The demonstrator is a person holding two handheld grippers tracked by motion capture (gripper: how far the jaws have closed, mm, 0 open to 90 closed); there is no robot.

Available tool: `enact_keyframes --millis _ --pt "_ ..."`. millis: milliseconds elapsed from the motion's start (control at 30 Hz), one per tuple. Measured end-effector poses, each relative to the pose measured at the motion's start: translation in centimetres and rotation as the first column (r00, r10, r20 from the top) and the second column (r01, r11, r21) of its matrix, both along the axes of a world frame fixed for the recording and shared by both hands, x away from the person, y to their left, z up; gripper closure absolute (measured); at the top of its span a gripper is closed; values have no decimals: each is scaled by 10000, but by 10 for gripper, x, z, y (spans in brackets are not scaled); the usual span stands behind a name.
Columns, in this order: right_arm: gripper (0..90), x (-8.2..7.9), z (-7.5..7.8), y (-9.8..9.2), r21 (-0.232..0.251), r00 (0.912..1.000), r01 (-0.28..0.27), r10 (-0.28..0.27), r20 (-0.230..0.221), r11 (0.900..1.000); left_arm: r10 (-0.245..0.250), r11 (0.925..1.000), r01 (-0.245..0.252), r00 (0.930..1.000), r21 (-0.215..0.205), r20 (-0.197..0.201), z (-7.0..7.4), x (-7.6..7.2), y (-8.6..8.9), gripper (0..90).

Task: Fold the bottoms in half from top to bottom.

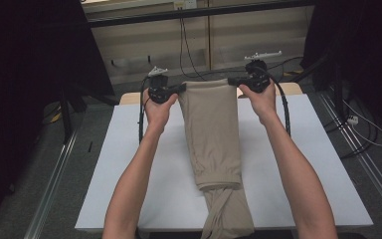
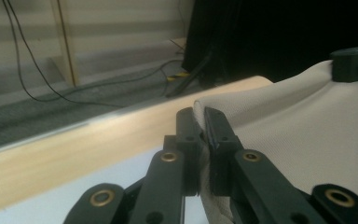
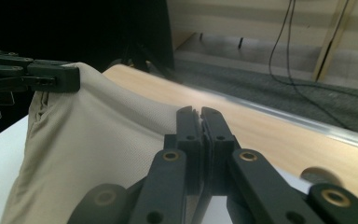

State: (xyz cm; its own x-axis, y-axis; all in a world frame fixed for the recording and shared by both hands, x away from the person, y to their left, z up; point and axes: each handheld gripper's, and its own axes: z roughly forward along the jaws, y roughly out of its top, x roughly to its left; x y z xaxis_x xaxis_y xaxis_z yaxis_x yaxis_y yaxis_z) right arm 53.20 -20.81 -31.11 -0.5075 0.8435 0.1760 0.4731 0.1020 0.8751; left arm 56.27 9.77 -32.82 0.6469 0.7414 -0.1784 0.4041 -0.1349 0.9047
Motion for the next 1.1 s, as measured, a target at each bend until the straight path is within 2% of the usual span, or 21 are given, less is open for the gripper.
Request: enact_keyframes --millis 67,200,267,333,367,400,433,500,567,600,633,733,800,900,933,1000,1033,1100 --pt "871 4 9 -1 -59 9998 136 -135 152 9999 53 9999 -54 9999 138 94 8 6 -3 859" --pt "871 14 19 -1 -101 9991 279 -276 308 9996 212 9998 -212 9997 -4 95 22 16 -3 859" --pt "869 22 19 1 -299 9988 370 -360 335 9989 261 9993 -261 9997 277 23 21 24 -4 857" --pt "835 32 14 3 -423 9982 507 -493 346 9978 304 9993 -296 9990 236 -341 13 30 -5 843" --pt "729 36 10 4 -595 9956 867 -844 398 9945 624 9974 -607 9972 398 -419 7 32 -5 793" --pt "612 39 5 5 -722 9912 1302 -1282 321 9889 915 9948 -883 9939 512 -623 -1 34 -5 653" --pt "543 42 -2 3 -838 9868 1616 -1616 61 9833 950 9944 -910 9923 533 -788 -6 34 -5 529" --pt "505 43 -11 1 -910 9869 1570 -1598 -239 9834 783 9943 -717 9935 793 -831 -17 32 -4 503" --pt "462 41 -20 0 -996 9893 1359 -1405 -405 9857 736 9912 -638 9939 1163 -825 -22 27 -3 403" --pt "453 39 -24 0 -1005 9905 1241 -1293 -467 9872 685 9921 -593 9943 1102 -819 -25 24 -1 349" --pt "455 34 -27 1 -967 9919 1099 -1153 -529 9892 661 9930 -570 9940 1034 -869 -27 21 0 295" --pt "445 13 -35 8 -734 9978 479 -512 -432 9962 459 9927 -380 9967 1147 -667 -31 5 4 239" --pt "455 -6 -40 14 -728 9993 -126 100 -355 9973 305 9931 -226 9973 1148 -673 -34 -8 8 211" --pt "465 -43 -50 19 -770 9971 -674 645 -394 9948 188 9926 -89 9965 1208 -810 -42 -34 14 160" --pt "465 -57 -56 19 -749 9956 -879 850 -406 9933 69 9903 43 9967 1388 -803 -45 -43 16 136" --pt "472 -83 -68 20 -1277 9904 -1326 1262 -567 9829 -385 9877 491 9966 1483 -733 -52 -61 20 111" --pt "475 -95 -74 21 -1331 9857 -1618 1538 -682 9778 -511 9885 625 9950 1373 -855 -55 -70 22 93" --pt "486 -118 -83 23 -1566 9783 -1995 1875 -884 9673 -757 9857 890 9925 1431 -961 -59 -86 25 90"
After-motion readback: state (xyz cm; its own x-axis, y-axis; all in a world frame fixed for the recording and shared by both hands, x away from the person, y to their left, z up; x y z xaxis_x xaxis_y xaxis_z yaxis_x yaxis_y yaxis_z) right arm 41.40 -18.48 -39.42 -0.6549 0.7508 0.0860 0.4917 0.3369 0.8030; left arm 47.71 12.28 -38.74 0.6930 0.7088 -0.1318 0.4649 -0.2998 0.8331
